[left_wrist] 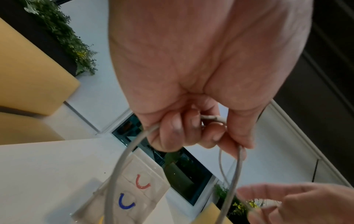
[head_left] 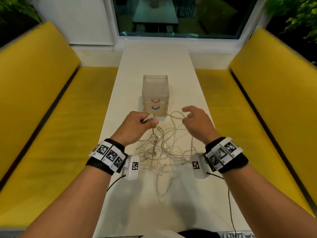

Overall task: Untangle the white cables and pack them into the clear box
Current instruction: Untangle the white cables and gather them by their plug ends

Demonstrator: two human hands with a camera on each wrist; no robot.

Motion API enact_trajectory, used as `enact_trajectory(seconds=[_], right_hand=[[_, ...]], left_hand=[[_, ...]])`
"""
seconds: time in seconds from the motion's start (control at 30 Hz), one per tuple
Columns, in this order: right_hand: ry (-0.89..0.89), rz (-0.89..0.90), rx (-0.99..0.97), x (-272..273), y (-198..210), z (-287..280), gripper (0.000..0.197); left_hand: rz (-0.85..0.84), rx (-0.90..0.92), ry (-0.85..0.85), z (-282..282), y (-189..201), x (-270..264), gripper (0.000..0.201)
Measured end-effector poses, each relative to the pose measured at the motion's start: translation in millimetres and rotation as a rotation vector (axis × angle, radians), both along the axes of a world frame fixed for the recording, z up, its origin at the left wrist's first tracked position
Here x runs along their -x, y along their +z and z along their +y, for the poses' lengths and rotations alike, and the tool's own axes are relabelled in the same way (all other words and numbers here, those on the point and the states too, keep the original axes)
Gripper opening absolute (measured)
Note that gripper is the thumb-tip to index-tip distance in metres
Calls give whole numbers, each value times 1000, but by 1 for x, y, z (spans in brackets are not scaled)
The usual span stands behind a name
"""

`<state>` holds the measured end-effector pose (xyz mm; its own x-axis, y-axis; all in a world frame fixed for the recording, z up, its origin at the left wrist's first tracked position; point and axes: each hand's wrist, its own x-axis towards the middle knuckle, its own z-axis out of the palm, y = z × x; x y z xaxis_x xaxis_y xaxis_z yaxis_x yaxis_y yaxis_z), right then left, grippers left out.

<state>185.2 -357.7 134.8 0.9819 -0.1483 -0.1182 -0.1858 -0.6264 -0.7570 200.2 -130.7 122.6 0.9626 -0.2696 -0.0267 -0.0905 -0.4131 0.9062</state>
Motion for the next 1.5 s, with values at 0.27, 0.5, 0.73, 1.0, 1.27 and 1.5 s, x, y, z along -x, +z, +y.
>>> enact_trajectory(seconds=[0.27, 0.5, 0.73, 1.0, 1.27, 1.5], right_hand=[[449, -276, -1, 10, -19, 33, 18], [286, -361, -445, 4, 7, 27, 23], [-286, -430, -707, -19, 39, -17, 24], [-434, -251, -171, -20, -6, -27, 51], [386, -101, 107, 23, -42, 49, 6], [343, -151, 18, 16, -57, 64, 22]], left_hand=[[8, 149, -96, -11, 13, 7, 32], [45, 180, -154, -6, 10, 15, 24], [53, 111, -188, 2, -5, 19, 44], [38, 174, -71, -3, 3, 17, 20], [58, 306, 84, -20, -2, 7, 24], [-9, 328, 160, -24, -6, 11, 27]])
